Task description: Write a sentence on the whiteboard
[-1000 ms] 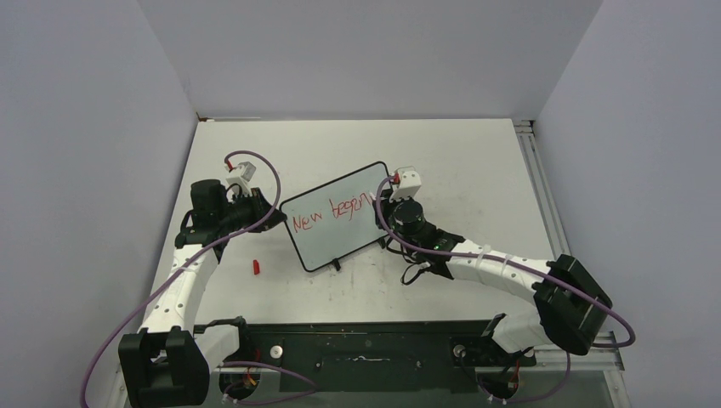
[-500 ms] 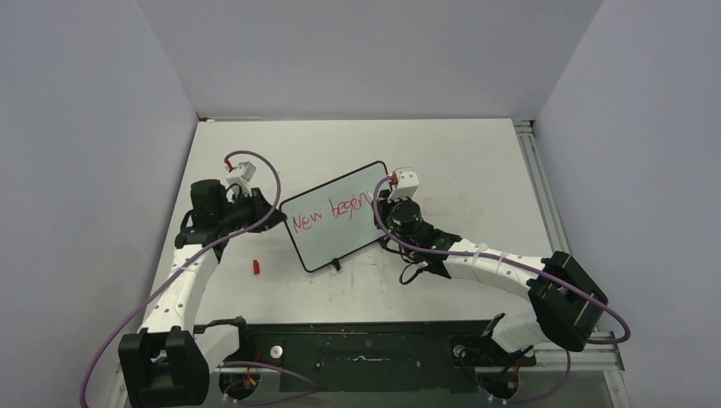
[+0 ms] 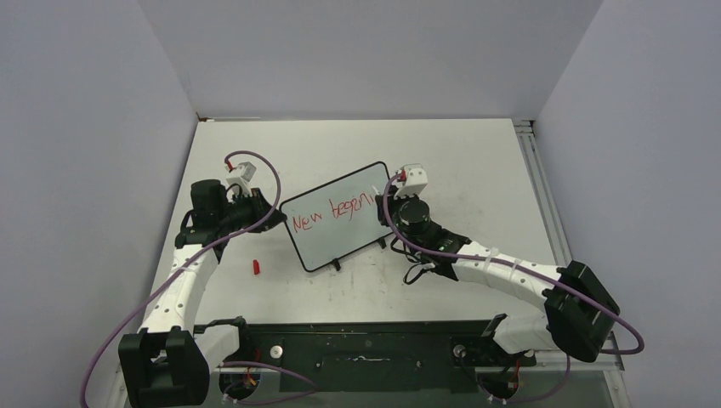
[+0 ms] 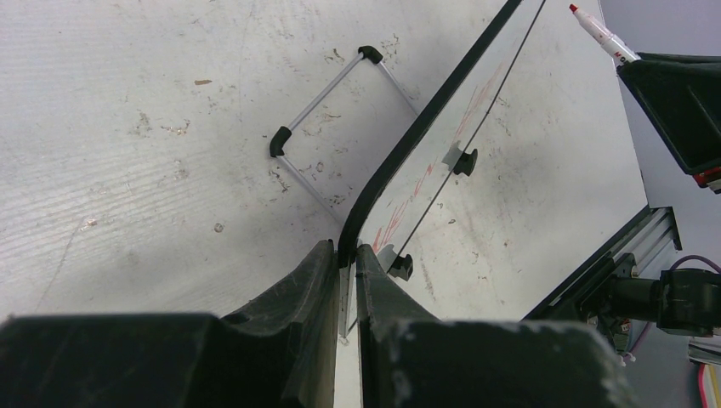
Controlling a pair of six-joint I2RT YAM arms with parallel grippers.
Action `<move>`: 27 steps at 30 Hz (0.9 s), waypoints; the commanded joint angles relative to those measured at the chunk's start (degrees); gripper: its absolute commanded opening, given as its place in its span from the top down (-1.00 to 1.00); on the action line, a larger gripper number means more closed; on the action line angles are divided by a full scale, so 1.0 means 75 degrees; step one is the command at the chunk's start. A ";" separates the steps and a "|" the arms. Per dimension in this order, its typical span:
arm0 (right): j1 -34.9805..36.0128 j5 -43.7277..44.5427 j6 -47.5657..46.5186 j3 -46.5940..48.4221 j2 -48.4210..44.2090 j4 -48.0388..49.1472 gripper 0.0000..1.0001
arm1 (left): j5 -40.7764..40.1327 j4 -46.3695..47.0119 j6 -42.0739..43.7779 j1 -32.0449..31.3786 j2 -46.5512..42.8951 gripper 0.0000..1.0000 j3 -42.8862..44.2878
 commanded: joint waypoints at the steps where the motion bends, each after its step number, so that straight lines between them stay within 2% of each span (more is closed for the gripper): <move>1: 0.0006 0.0152 -0.0060 -0.0035 -0.0043 0.0101 0.89 | -0.0099 0.0090 0.0097 -0.0011 -0.0134 1.00 0.0083; 27: -0.0121 0.0113 -0.0012 -0.0015 0.0592 0.0178 0.89 | -0.0064 0.0110 0.0097 -0.0011 -0.0123 1.00 0.0095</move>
